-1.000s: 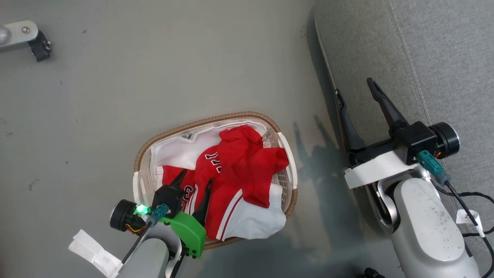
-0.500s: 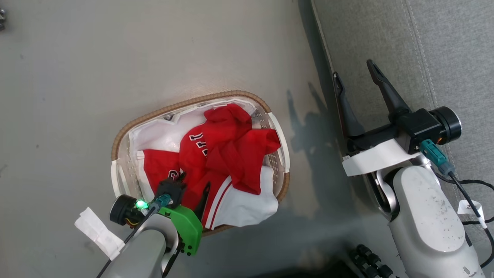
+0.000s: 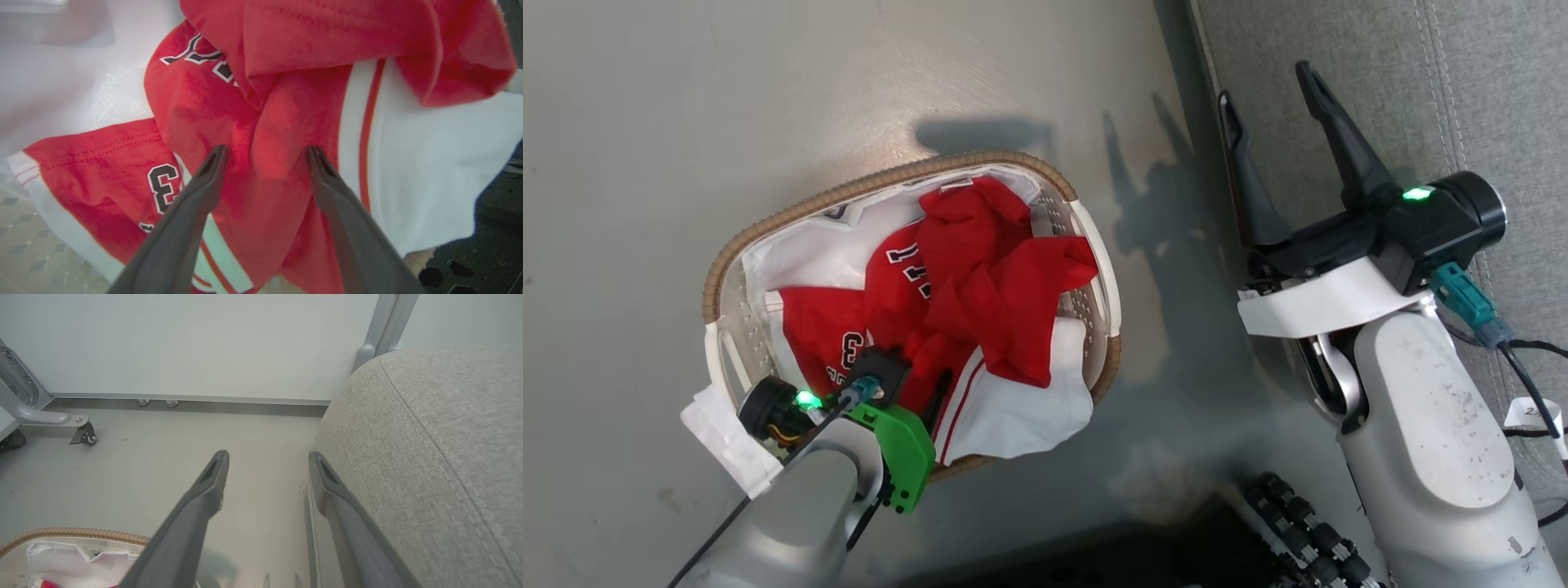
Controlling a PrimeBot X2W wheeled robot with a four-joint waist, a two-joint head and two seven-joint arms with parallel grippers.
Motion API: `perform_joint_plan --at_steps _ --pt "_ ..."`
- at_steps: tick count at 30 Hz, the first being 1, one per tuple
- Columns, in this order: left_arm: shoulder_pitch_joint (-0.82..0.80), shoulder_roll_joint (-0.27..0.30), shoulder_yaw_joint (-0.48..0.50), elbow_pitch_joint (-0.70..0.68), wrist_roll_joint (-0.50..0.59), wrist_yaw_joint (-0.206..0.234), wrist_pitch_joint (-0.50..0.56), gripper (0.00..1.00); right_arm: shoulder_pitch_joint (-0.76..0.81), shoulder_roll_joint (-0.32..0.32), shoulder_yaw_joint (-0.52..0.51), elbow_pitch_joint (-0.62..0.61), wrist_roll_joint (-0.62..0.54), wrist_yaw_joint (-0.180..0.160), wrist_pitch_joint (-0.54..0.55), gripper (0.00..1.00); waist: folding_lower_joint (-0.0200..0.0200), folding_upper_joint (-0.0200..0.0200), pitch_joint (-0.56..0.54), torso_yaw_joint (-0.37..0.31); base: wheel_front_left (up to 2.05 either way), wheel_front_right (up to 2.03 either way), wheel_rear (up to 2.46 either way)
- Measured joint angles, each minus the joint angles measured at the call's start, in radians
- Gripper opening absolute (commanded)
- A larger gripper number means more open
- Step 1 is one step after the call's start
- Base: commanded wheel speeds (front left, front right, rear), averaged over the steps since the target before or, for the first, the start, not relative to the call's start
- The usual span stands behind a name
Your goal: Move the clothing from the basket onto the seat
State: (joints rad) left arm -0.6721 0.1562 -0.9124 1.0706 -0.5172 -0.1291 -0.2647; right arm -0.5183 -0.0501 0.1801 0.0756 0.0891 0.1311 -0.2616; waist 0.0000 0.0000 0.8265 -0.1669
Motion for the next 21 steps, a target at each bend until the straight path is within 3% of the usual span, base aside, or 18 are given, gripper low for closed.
perform_joint_plan --at_steps 11,21 --pt "-0.088 0.015 -0.108 0.074 -0.095 0.000 0.000 1.00 -0.035 0.000 0.026 -0.080 0.027 0.000 0.000 1.00 0.0000 0.0000 0.074 -0.028 0.00 0.00 0.00" --pt "-0.158 0.027 -0.215 0.109 -0.117 0.000 0.001 1.00 -0.046 0.000 0.028 -0.111 0.035 0.000 0.000 1.00 0.0000 0.0000 0.114 -0.039 0.00 0.00 0.00"
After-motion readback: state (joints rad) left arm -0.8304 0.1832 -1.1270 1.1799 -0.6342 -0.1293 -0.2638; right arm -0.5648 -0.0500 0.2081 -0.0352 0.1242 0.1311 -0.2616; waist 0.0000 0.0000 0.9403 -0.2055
